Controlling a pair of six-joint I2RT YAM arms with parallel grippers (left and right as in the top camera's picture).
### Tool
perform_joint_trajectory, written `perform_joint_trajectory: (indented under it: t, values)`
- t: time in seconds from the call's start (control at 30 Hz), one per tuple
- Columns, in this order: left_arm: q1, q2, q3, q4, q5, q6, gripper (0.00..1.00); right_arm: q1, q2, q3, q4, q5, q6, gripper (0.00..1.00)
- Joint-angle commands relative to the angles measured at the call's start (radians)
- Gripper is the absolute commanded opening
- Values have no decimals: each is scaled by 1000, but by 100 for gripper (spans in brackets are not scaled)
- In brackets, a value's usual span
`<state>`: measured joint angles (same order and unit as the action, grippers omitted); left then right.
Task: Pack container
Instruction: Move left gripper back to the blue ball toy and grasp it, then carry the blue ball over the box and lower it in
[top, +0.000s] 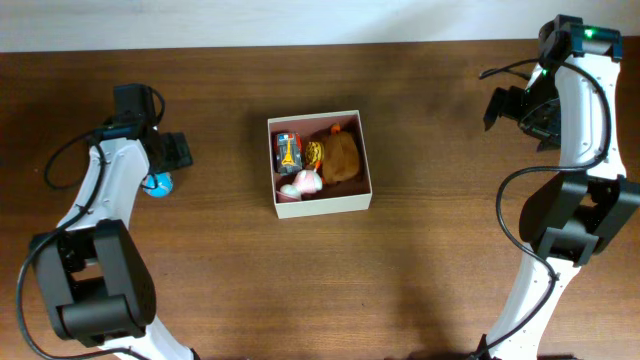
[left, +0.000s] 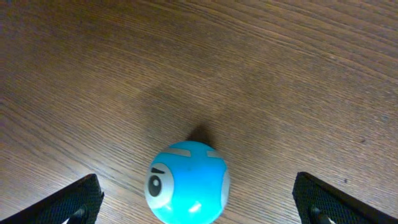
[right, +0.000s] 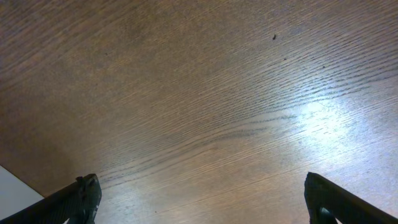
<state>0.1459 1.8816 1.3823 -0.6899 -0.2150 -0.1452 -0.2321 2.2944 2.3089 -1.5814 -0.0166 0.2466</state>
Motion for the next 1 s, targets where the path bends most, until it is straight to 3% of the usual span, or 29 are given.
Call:
perform_joint_trajectory:
  t: [0.0,0.33,0.4,0.63,0.97]
  values:
    - [15,40,-10,6,-10,31,100,3,3,-2,2,-1,-2,98]
    - [15,150,-10,35,65,31,99,3,3,-2,2,-1,-2,99]
    - [15,162,-10,37,66,30,91,3,3,-2,2,-1,-2,99]
    - [15,166,-10,34,66,27,49,3,3,-2,2,-1,-2,99]
    - [15,160,60,-58,281,27,49,3,3,-2,2,-1,-2,99]
